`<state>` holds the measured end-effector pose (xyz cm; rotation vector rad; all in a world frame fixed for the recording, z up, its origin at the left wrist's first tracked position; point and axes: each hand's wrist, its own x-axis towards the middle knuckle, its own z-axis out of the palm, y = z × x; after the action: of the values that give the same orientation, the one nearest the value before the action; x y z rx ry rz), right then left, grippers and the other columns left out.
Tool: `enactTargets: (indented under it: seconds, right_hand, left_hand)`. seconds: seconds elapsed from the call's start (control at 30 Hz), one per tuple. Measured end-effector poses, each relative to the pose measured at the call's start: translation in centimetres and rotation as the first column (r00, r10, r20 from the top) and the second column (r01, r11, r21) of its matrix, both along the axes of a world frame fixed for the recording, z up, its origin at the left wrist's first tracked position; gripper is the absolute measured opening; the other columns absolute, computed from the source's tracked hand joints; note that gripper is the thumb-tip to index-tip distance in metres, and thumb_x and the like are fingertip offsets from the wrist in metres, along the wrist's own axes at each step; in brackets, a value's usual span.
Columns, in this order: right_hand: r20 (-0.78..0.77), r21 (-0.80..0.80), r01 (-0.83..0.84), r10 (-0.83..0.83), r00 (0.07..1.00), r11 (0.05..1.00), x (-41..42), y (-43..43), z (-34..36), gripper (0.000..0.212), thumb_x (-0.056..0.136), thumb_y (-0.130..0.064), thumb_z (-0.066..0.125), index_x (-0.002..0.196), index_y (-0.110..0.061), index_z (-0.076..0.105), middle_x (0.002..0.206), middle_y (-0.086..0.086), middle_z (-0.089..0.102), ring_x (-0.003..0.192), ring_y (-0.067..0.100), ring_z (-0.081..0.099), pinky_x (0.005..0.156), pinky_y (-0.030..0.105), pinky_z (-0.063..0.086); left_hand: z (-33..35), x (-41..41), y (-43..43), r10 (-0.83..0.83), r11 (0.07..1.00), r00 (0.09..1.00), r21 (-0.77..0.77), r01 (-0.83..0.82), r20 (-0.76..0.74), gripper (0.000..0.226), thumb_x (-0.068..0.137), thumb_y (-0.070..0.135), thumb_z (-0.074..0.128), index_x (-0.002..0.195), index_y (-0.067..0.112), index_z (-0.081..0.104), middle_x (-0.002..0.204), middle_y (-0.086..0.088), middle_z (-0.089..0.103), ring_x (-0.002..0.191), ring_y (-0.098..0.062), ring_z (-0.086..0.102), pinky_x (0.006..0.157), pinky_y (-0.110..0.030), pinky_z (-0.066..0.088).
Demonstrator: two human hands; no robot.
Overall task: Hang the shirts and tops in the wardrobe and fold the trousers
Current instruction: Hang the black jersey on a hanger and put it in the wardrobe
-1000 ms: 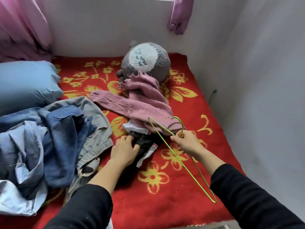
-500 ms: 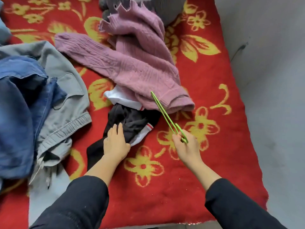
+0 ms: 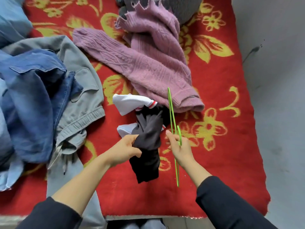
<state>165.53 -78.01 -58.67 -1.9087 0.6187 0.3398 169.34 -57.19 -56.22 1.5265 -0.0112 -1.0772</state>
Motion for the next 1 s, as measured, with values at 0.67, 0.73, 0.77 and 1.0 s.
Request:
enactTargets:
  seconds: [0.67, 0.73, 0.77, 1.0]
  right_hand:
    - [0.320, 0.375, -0.159, 0.034, 0.947, 0.913, 4.9, 0.5, 26.9, 0.035, 0.050, -0.013, 0.050, 0.067, 0.002, 0.024, 0.069, 0.018, 0.018, 0.066, 0.030, 0.013, 0.058, 0.045, 0.012]
    - [0.364, 0.405, -0.191, 0.035, 0.931, 0.894, 4.3, 0.4, 30.0, 0.032, 0.050, -0.008, 0.045, 0.066, -0.009, 0.017, 0.070, 0.013, 0.012, 0.069, 0.029, 0.007, 0.062, 0.042, 0.008]
    - [0.391, 0.402, -0.211, 0.041, 0.920, 0.891, 4.0, 0.3, 31.3, 0.031, 0.050, -0.006, 0.042, 0.067, -0.011, 0.016, 0.070, 0.011, 0.011, 0.068, 0.029, 0.006, 0.061, 0.041, 0.006]
    - [0.495, 0.387, -0.243, 0.022, 0.869, 0.890, 2.3, -1.5, 37.2, 0.038, 0.041, -0.004, 0.039, 0.070, -0.010, 0.016, 0.067, 0.005, 0.020, 0.067, 0.029, 0.006, 0.058, 0.037, 0.010]
  left_hand:
    - [10.5, -2.8, 4.8, -0.027, 0.948, 0.969, 0.314, -0.052, 0.244, 0.019, 0.070, 0.009, 0.061, 0.087, 0.018, 0.060, 0.091, -0.006, 0.066, 0.079, -0.017, 0.057, 0.070, -0.029, 0.043]
    - [11.7, -2.1, 3.8, 0.168, 0.910, 0.929, 0.310, -0.275, 0.331, 0.038, 0.075, 0.008, 0.062, 0.111, 0.017, 0.052, 0.104, -0.004, 0.061, 0.087, -0.017, 0.058, 0.071, -0.028, 0.047]
    - [12.2, -1.7, 3.4, 0.246, 0.883, 0.894, 0.294, -0.366, 0.374, 0.048, 0.076, 0.009, 0.062, 0.120, 0.018, 0.046, 0.110, -0.004, 0.058, 0.093, -0.017, 0.059, 0.076, -0.030, 0.050]
    - [16.2, -2.0, 1.5, 0.342, 0.917, 0.925, 0.157, -0.368, 0.168, 0.065, 0.081, 0.013, 0.064, 0.135, 0.036, 0.035, 0.124, 0.003, 0.048, 0.104, -0.020, 0.053, 0.072, -0.033, 0.045]
